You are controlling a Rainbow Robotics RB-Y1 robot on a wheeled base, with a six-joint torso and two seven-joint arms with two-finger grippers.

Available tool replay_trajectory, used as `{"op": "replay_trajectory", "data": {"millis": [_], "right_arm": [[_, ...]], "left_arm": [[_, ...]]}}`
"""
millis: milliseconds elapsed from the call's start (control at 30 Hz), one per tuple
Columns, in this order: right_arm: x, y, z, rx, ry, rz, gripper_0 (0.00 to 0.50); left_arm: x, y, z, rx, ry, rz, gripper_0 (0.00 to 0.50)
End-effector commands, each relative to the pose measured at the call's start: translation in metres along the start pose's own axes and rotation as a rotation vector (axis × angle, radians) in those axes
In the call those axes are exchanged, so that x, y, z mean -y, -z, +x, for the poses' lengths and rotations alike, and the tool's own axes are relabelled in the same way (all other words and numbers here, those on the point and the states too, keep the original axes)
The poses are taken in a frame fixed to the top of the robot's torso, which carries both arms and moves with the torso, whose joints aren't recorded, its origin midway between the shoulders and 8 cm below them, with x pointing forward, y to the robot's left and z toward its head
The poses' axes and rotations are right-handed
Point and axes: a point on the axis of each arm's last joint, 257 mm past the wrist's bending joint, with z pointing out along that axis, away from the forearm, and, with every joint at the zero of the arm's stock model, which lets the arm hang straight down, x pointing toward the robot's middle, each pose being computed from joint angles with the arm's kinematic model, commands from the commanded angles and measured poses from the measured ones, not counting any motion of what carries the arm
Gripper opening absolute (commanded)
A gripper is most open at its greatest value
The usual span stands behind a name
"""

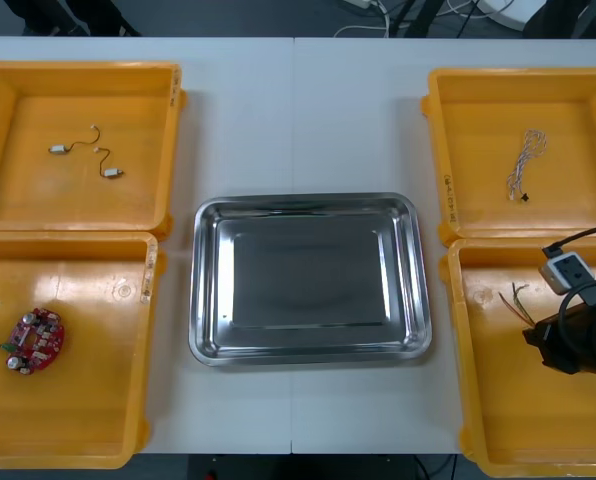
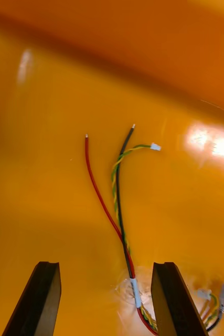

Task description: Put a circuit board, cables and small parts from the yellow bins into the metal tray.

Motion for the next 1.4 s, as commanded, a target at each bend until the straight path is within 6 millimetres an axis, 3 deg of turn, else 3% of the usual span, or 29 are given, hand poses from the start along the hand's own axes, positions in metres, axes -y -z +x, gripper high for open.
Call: {"op": "replay_trajectory", "data": {"millis": [33,800,1400], "right_arm": [[0.011,-0.004,0.02,-0.036,0.096,0.018,0.5],[0.038,-0.01,0.039,-0.081,0.181,0.069,0.5],[0.026,-0.02,0.05,-0.095,0.143,0.031,0.5]], "left_arm": [[-0.014,-0.014,0.02,-0.041,-0.015,-0.016,0.5],[-0.035,-0.029,0.022,0.0,-0.056,-0.042,0.5],[-0.03,-0.037,0.025,0.02,-0.081,-0.026,0.5]]}}
